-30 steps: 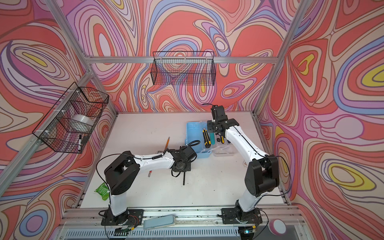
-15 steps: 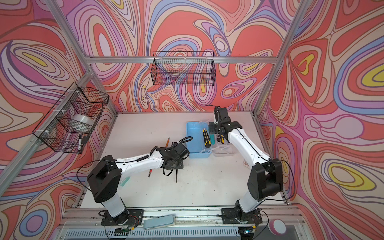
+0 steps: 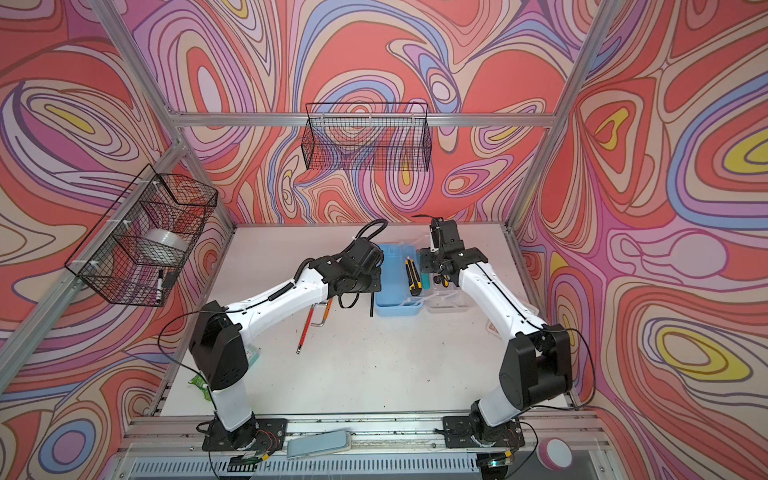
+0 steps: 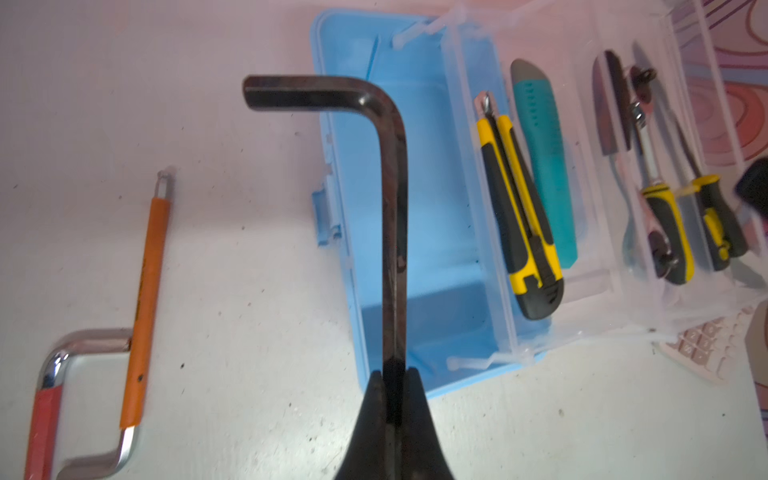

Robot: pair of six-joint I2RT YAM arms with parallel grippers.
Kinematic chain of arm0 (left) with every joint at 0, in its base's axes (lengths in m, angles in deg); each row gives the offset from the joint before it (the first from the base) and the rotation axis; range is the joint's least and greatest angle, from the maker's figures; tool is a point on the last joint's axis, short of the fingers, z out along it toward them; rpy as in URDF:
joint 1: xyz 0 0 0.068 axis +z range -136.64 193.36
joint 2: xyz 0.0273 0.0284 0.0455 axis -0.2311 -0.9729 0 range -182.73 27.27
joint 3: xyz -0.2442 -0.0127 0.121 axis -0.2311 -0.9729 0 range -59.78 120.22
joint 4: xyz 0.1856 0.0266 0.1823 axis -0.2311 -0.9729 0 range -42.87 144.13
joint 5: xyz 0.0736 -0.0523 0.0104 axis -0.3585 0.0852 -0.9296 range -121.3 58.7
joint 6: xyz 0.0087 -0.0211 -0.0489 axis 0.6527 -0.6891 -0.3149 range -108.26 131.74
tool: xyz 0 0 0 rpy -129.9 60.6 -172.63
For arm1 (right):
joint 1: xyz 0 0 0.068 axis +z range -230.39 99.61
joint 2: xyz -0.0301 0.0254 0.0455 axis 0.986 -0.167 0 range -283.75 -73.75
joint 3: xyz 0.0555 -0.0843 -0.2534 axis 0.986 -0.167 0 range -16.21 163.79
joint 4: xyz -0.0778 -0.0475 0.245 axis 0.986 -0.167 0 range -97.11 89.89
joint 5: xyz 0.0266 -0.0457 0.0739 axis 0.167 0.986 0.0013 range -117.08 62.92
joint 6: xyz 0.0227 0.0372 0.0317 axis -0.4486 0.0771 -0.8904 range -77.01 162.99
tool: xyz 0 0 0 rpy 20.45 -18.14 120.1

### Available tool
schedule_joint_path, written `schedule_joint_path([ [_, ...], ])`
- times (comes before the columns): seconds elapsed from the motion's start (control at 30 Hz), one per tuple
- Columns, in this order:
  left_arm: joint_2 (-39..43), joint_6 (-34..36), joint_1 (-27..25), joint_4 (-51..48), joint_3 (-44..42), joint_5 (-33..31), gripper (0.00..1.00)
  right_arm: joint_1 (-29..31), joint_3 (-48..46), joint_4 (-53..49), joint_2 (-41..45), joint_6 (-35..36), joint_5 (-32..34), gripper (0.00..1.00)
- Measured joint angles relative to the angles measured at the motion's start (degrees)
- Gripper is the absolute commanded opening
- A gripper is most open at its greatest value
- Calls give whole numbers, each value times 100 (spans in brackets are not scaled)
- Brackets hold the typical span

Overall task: Pack the tool kit
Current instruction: 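Lower black hex key into blue box with left gripper while right draws back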

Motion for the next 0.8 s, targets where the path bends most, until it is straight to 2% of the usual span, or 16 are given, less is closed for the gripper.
schedule_joint_path([
  [0.17, -789, 131, 164, 35, 774, 490, 0, -20, -129, -7, 160, -24, 4, 57],
  [0.5, -1808, 17, 415, 61, 1569, 1062, 0, -50, -350, -105, 595, -63, 109, 58],
  [0.8, -2153, -264, 435, 151, 1663, 1224, 0, -76, -428, -249, 850, -83, 227, 58],
])
